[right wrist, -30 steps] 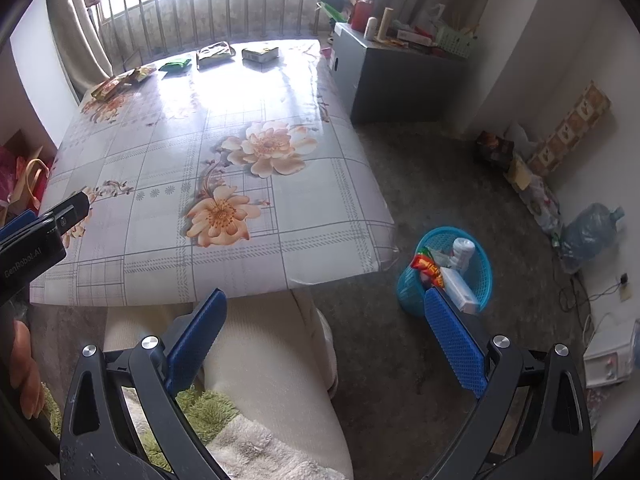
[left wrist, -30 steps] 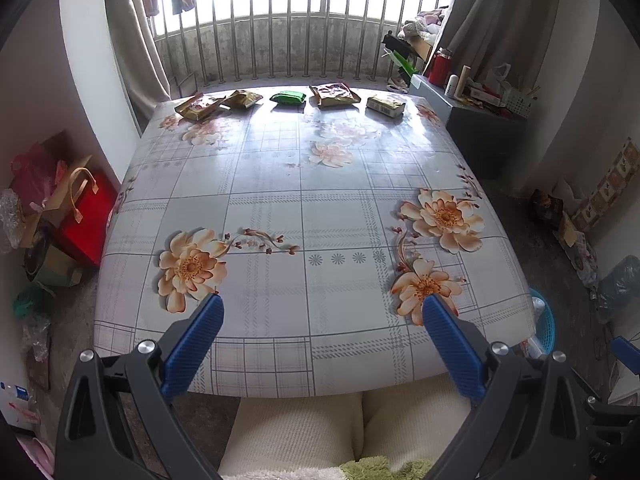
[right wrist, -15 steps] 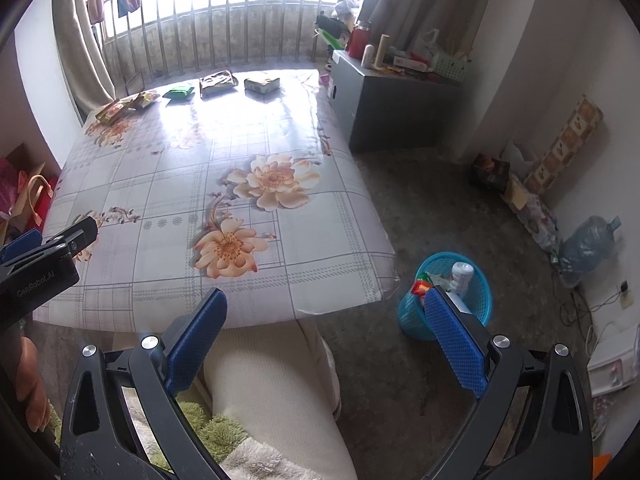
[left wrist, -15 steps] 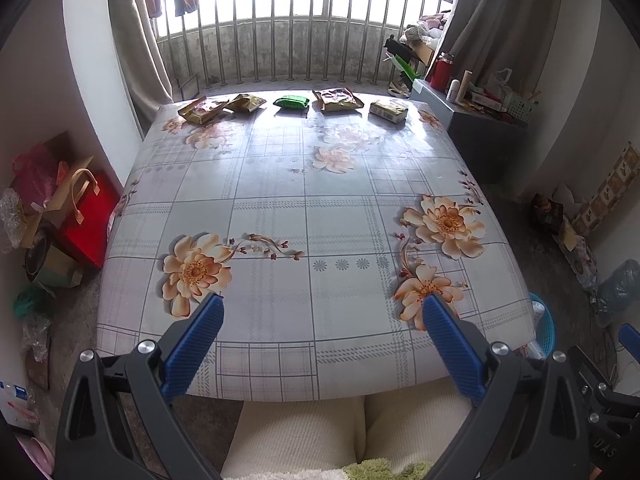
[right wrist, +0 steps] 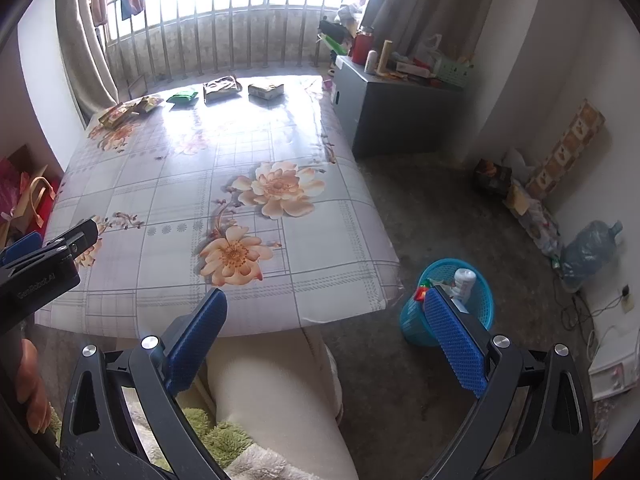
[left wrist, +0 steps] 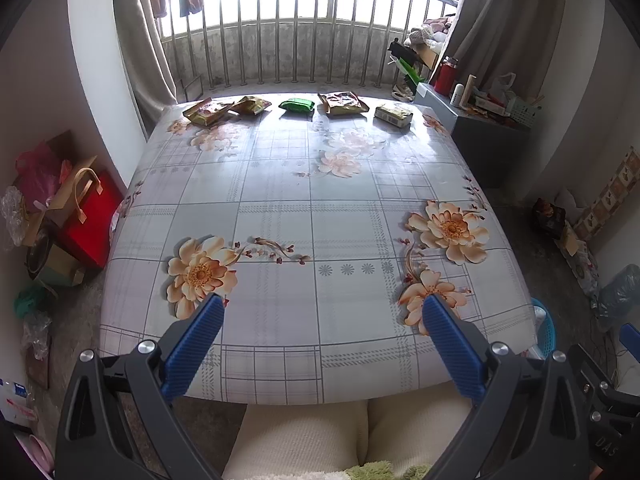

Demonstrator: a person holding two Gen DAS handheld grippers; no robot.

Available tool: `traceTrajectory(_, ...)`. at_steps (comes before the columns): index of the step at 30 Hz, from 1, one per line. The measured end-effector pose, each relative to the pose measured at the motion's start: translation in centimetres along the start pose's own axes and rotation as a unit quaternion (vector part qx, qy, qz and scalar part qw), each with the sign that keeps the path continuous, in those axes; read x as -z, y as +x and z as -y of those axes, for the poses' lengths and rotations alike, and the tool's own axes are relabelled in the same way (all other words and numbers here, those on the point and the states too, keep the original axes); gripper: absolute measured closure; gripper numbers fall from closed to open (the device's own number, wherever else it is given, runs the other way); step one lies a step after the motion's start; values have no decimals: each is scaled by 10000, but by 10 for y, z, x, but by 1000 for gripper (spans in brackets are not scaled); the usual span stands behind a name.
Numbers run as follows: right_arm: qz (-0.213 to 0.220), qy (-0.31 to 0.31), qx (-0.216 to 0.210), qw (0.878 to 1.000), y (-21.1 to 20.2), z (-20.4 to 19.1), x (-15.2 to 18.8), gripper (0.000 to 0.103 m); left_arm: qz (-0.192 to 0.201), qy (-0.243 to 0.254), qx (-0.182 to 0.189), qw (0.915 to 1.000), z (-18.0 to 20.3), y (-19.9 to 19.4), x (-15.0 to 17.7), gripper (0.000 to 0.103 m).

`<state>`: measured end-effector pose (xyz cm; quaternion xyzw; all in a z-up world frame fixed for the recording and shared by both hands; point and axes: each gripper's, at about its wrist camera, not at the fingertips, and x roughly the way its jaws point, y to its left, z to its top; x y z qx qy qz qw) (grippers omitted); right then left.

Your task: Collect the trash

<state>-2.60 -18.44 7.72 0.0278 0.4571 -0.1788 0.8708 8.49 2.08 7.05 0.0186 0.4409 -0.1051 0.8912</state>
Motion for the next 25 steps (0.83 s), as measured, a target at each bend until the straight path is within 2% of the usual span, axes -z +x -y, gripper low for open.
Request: traceTrajectory(25,-50,41,-83,9999,8,1,-2,8,-14,56,-21,10000,3,3,-1,6)
